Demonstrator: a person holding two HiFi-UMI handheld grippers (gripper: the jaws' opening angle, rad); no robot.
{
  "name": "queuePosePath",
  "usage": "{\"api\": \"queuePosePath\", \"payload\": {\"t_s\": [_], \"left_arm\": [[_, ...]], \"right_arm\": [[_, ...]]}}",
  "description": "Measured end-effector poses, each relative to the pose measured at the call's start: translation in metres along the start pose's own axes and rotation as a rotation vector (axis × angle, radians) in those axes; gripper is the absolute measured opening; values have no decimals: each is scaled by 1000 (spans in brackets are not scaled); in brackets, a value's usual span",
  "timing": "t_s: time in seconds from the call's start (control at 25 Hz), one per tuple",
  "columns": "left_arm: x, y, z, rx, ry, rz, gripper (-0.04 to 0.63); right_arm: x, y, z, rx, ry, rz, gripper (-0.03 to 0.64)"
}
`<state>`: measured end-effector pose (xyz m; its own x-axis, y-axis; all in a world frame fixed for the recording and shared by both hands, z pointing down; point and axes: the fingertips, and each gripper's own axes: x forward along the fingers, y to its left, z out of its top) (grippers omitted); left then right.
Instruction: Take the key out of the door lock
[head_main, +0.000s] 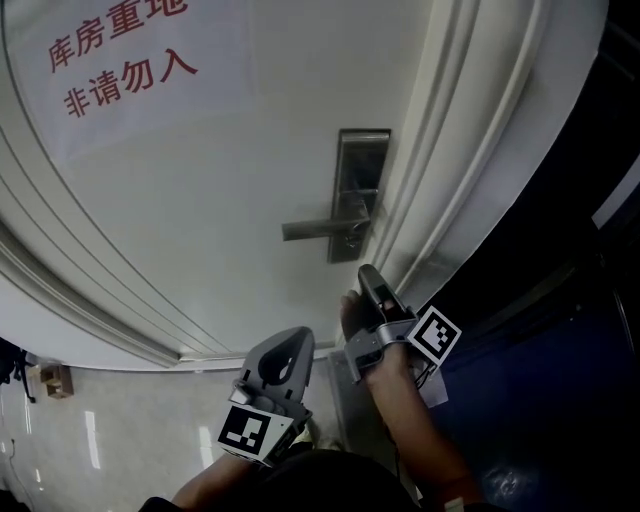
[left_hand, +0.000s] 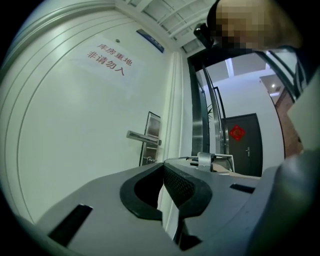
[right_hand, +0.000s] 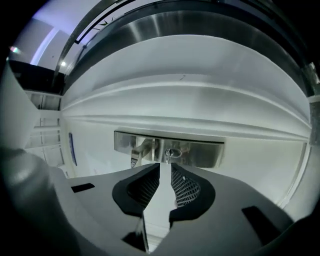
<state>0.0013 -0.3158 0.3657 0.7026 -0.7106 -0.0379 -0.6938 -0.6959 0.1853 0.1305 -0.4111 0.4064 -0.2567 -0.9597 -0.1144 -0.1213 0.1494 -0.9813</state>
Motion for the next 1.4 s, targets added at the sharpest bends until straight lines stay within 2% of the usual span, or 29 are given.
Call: {"api": "queuePosePath", "payload": {"t_s": [0.28, 0.68, 0.96, 1.4], "left_arm": [[13, 20, -5, -13, 15, -14, 6], [21, 32, -5, -4, 19, -25, 6], [22, 36, -7, -11, 22, -25, 6], [22, 27, -6, -6, 23, -38, 6]], "right_arm": [[32, -5, 7, 18, -44, -21, 72], [62, -9, 9, 54, -56, -29, 74], [69, -8, 12, 58, -68, -28, 40], [61, -5, 9, 77, -67, -90, 21]]}}
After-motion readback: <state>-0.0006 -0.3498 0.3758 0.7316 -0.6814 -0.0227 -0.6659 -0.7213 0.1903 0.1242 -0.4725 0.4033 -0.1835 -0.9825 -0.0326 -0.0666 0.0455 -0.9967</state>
